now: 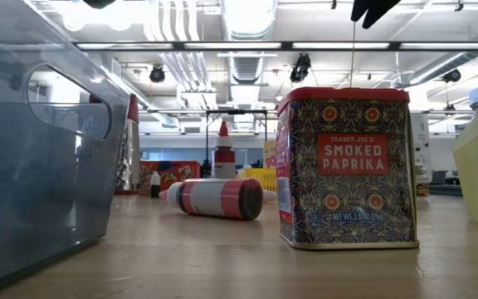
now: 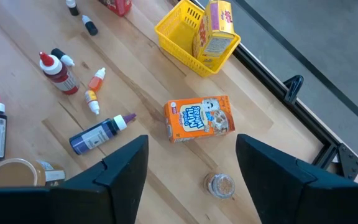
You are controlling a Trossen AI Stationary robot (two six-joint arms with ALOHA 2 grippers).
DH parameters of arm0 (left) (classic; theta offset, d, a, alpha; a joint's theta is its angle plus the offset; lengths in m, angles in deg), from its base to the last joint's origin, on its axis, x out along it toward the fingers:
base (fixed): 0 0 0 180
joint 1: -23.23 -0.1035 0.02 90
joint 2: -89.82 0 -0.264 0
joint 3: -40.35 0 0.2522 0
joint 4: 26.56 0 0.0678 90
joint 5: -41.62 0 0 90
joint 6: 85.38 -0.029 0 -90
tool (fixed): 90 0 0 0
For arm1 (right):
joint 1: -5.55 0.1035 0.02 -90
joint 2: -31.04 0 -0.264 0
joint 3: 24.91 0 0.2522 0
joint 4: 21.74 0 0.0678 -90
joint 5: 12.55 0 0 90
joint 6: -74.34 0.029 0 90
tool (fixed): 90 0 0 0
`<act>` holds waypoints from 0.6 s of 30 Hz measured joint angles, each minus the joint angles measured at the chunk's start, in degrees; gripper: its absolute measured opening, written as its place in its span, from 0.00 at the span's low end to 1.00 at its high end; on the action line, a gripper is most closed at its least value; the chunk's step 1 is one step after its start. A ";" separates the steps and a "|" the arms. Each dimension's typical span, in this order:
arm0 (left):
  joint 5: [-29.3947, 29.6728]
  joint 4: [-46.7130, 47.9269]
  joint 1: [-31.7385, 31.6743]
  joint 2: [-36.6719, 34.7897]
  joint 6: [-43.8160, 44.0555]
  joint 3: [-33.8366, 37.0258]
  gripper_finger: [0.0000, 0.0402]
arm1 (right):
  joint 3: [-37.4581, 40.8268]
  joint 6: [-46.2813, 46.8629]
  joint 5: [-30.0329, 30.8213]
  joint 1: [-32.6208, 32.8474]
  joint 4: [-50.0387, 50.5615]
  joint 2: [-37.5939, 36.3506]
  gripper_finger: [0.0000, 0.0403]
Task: Pick & Place Kitchen Items
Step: Put the small green food coloring bottle into the black bin
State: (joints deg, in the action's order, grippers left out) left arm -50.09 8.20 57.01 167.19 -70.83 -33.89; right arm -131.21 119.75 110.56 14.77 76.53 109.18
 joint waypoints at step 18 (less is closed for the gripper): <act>1.62 17.78 11.98 6.74 -1.41 -5.91 0.23 | 0.00 0.01 0.00 0.01 0.00 0.01 0.58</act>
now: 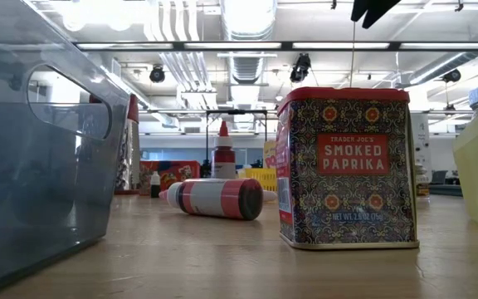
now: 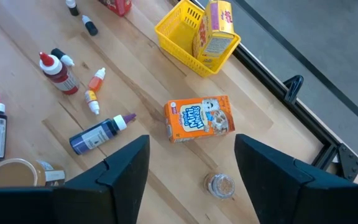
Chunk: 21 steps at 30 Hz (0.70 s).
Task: Pick & Place Kitchen Items
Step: Put the small green food coloring bottle into the black bin
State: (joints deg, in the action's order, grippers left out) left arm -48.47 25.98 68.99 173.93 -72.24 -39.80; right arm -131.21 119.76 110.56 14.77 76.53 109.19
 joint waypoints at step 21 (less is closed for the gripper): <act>1.09 0.79 4.66 5.79 6.50 0.02 0.23 | 0.00 0.00 0.00 0.00 -0.02 0.00 0.77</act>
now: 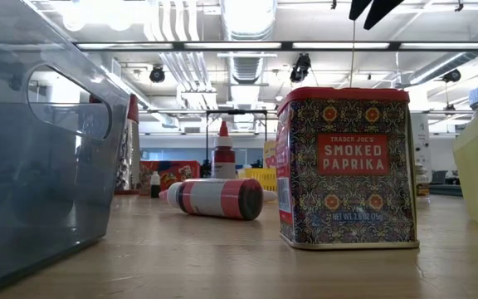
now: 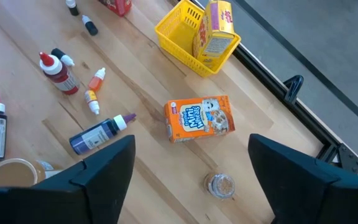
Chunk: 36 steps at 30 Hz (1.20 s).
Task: Pick & Place Kitchen Items
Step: Put the small green food coloring bottle into the black bin
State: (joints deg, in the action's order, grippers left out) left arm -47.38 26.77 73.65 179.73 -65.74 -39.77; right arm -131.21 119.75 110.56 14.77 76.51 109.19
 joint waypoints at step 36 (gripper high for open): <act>-2.01 -3.04 1.17 6.19 3.56 0.04 0.23 | -0.02 0.01 0.00 0.01 0.00 0.00 0.78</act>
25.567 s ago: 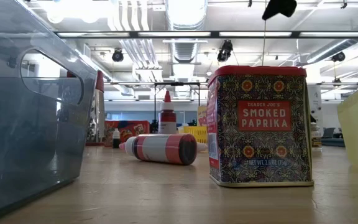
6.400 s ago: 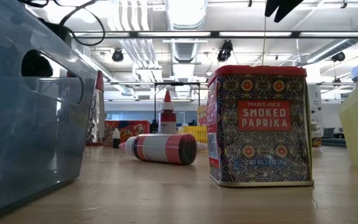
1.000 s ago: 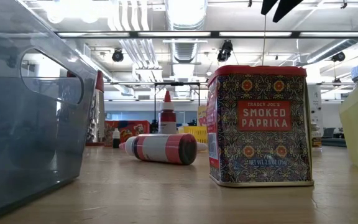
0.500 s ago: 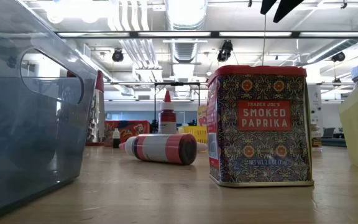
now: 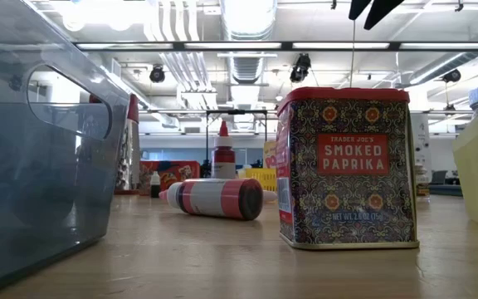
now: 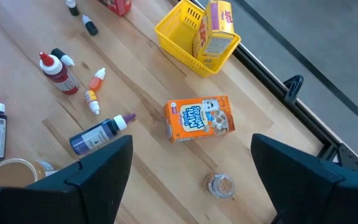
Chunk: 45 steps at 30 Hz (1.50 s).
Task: Pick & Place Kitchen Items
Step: Put the small green food coloring bottle into the black bin
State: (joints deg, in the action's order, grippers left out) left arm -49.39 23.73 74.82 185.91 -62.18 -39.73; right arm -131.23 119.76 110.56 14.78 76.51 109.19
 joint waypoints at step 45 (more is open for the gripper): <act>1.14 0.00 0.00 0.16 3.80 0.02 0.32 | 0.01 -0.01 0.00 0.00 0.00 0.00 0.57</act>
State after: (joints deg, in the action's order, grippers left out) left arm -48.26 23.73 74.82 186.07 -58.37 -39.71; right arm -131.22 119.75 110.56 14.78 76.51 109.19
